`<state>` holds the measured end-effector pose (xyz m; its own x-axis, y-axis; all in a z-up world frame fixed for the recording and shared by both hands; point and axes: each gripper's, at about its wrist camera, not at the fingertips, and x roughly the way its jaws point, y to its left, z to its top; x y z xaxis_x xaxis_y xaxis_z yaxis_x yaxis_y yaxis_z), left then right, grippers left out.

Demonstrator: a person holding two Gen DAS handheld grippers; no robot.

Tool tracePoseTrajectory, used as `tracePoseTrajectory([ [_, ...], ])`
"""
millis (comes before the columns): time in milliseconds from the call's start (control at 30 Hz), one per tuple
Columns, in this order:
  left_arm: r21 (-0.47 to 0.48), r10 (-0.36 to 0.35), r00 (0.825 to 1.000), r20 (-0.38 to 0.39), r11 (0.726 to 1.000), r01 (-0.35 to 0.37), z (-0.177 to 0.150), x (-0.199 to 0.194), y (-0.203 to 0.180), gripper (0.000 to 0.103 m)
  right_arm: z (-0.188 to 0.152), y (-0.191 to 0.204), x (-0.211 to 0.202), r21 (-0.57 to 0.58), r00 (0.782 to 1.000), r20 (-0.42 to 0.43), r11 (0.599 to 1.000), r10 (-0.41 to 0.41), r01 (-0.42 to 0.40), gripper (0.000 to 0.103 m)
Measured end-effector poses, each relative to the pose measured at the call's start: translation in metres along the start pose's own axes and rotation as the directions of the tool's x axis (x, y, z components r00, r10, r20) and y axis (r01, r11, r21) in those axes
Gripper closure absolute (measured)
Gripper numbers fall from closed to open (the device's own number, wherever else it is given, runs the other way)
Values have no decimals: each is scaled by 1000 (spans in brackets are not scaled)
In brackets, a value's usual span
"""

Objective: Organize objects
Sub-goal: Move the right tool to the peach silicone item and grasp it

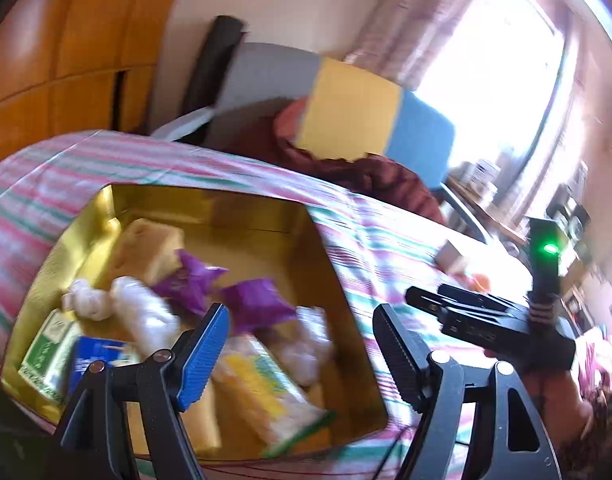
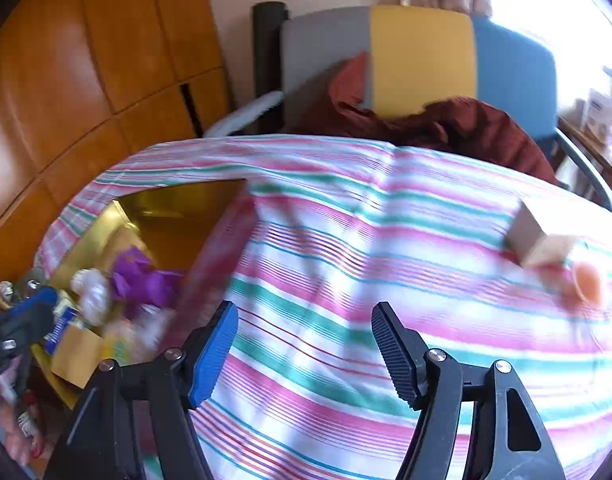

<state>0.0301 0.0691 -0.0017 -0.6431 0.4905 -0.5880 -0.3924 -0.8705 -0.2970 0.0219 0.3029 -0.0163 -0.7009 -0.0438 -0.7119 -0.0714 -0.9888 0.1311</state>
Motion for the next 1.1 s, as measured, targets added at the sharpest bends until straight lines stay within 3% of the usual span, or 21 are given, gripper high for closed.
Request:
tracePoseTrajectory([
  [200,123,-77,996,-54,989,83,-12,7,-42,28,-20,-63,-7,101,994,-27,989,-103,105,33],
  [333,170,-103,991,-87,979,116,-20,12,-62,28,-28,-123,-17,225,976,-35,950,-214,217,33],
  [500,196,-113,987,-112,971,133,-24,17,-75,28,-18,-203,-33,427,929,-32,835,-370,347,31],
  [600,204,-106,987,-123,970,130,-25,20,-79,28,-7,-246,-35,535,908,-42,758,-417,373,31],
  [667,205,-99,986,-135,971,126,-26,23,-80,28,3,-264,-31,564,898,-50,729,-438,387,31],
  [1000,221,-72,982,-174,969,111,-29,33,-87,28,22,-289,23,555,899,-138,720,-415,417,31],
  [1100,237,-69,980,-185,965,113,-29,37,-92,28,16,-292,32,548,908,-148,731,-393,406,37],
])
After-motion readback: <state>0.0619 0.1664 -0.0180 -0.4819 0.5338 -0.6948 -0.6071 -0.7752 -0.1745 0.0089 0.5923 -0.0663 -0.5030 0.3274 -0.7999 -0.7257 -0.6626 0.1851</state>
